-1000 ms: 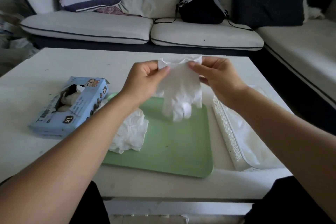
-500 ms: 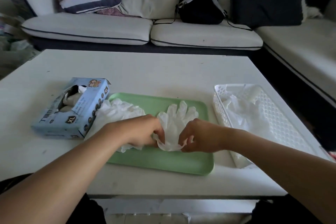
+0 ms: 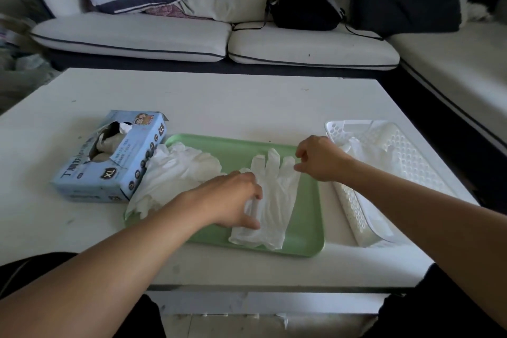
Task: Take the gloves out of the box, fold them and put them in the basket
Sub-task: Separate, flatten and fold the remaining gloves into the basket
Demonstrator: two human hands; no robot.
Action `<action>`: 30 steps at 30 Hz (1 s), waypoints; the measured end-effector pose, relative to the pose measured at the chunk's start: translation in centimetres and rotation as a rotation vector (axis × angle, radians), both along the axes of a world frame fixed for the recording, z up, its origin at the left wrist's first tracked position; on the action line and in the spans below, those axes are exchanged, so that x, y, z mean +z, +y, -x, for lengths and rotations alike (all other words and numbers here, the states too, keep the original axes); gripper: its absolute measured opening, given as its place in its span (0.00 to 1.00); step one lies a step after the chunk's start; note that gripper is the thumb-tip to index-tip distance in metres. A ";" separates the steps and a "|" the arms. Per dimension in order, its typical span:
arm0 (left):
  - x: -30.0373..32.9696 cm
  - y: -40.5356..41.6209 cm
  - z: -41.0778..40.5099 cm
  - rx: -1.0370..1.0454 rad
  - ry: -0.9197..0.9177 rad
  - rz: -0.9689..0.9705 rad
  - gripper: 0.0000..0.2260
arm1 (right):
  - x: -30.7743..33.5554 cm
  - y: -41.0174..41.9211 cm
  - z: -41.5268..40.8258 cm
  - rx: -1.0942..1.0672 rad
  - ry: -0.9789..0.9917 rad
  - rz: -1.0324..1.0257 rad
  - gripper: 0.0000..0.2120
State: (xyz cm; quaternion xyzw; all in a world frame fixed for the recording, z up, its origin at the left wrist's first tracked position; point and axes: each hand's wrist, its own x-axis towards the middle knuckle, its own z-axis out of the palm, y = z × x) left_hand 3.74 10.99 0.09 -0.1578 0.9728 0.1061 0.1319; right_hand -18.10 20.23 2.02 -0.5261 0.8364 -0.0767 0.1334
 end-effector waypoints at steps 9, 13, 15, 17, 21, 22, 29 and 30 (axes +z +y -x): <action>-1.3 1.9 0.9 -0.042 -0.058 0.088 0.36 | -2.7 -3.1 0.8 -0.043 0.087 -0.178 0.13; -1.9 2.8 0.8 -0.036 -0.037 0.099 0.36 | -1.9 -3.3 0.4 -0.043 0.125 -0.205 0.02; -1.7 2.9 0.7 -0.035 -0.042 0.103 0.36 | -1.3 -3.0 -0.1 -0.022 0.154 -0.153 0.11; -0.8 2.6 0.7 -0.036 -0.025 0.110 0.36 | -0.3 -2.9 -0.8 -0.005 0.231 -0.032 0.14; 3.2 -0.2 -0.4 0.124 0.188 0.050 0.28 | 1.0 -3.0 -3.7 0.162 -0.054 0.151 0.13; 4.2 -1.5 -1.0 0.187 0.218 0.057 0.25 | 0.9 -2.8 -4.6 0.232 -0.152 0.131 0.14; 4.8 -8.2 -7.2 0.510 -0.088 0.155 0.38 | -1.7 -1.5 -9.9 0.688 -0.033 -0.037 0.30; 4.4 -8.3 -7.5 0.516 -0.100 0.157 0.40 | -2.1 -1.6 -10.4 0.721 0.033 -0.042 0.31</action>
